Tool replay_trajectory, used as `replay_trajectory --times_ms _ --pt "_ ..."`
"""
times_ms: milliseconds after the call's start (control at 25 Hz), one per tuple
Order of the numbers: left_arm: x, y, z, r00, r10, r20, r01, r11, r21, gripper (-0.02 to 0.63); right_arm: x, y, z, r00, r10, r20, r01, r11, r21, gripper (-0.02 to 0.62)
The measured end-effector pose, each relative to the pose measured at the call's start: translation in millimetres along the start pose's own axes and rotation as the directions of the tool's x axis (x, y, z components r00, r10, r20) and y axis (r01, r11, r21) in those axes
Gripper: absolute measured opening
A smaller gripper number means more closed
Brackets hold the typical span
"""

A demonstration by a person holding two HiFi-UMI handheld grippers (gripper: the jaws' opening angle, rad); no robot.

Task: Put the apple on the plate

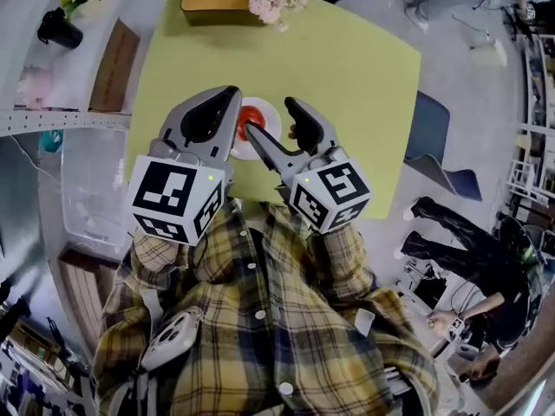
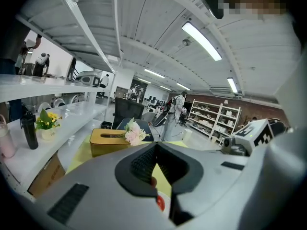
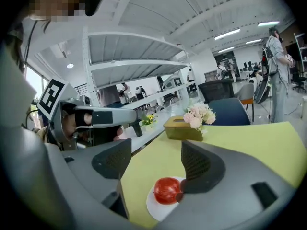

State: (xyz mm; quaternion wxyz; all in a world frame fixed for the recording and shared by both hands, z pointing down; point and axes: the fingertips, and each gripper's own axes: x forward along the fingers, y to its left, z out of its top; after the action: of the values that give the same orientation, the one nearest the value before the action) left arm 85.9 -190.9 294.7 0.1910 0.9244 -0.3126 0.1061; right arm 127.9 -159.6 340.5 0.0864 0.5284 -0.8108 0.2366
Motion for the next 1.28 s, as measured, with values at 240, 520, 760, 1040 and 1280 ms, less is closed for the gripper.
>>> replay_trajectory --times_ms 240,520,760,1040,1280 --pt "1 -20 27 0.998 -0.043 0.036 0.042 0.998 0.042 0.005 -24 7 39 0.997 -0.009 0.079 0.011 1.000 -0.026 0.289" --pt "-1 -41 43 0.995 -0.079 0.065 0.075 0.995 0.072 0.005 -57 9 66 0.986 -0.052 0.156 0.061 0.996 -0.057 0.182" --pt "1 -53 47 0.993 -0.102 0.067 0.097 0.992 0.082 0.005 -76 6 73 0.979 -0.080 0.187 0.088 0.995 -0.037 0.103" --pt "5 -64 43 0.990 -0.125 0.060 0.119 0.989 0.086 0.005 -95 0 78 0.966 -0.123 0.225 0.134 0.990 -0.033 0.011" --pt "8 -65 45 0.990 -0.130 0.061 0.124 0.989 0.086 0.005 -102 -2 80 0.965 -0.136 0.226 0.152 0.987 -0.053 -0.003"
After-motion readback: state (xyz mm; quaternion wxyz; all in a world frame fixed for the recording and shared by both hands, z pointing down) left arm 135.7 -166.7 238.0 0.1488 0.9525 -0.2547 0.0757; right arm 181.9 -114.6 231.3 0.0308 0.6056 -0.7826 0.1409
